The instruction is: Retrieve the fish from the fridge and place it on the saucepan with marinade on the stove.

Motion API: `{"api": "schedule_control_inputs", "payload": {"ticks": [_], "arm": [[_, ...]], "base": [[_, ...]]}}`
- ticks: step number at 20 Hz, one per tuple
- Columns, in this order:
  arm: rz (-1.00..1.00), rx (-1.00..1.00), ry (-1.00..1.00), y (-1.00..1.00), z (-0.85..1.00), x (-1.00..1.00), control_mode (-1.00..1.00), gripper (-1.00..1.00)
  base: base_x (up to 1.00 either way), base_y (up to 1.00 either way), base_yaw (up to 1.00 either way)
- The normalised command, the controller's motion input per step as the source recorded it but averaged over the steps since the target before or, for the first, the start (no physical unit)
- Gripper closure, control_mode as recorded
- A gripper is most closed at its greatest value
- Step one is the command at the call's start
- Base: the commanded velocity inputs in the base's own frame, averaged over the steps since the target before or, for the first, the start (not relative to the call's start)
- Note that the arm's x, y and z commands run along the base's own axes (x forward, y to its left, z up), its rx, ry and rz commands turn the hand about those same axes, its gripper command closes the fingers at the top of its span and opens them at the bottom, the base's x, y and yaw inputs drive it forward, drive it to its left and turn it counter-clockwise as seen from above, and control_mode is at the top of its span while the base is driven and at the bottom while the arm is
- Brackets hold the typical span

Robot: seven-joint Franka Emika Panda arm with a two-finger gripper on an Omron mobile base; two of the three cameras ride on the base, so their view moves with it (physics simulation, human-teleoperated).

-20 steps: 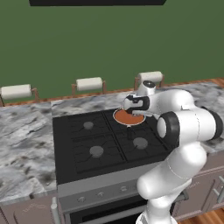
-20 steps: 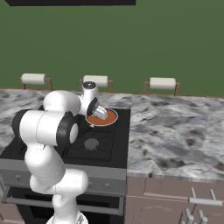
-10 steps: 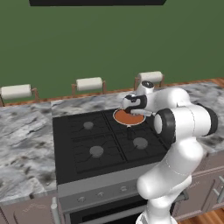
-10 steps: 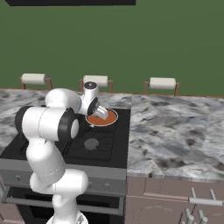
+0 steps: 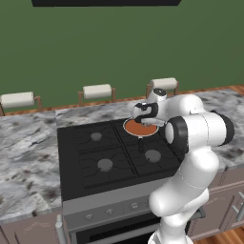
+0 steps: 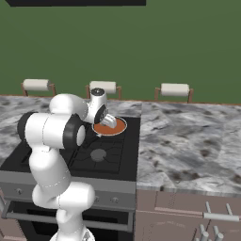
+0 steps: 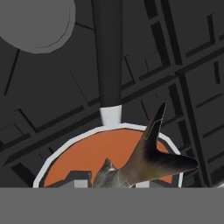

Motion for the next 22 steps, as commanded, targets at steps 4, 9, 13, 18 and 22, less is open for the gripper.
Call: {"api": "schedule_control_inputs", "payload": {"ticks": [4, 9, 13, 18, 22], "arm": [[0.0, 0.0, 0.0, 0.0, -0.11, 0.16, -1.0, 1.0], [0.0, 0.0, 0.0, 0.0, -0.09, 0.17, -1.0, 1.0], [0.0, 0.0, 0.0, 0.0, -0.05, 0.15, -1.0, 1.0], [0.0, 0.0, 0.0, 0.0, -0.03, 0.09, -1.0, 1.0], [0.0, 0.0, 0.0, 0.0, -0.09, 0.11, -1.0, 1.0]], "base": [[0.0, 0.0, 0.0], [0.0, 0.0, 0.0], [0.0, 0.0, 0.0], [0.0, 0.0, 0.0], [0.0, 0.0, 0.0]]}}
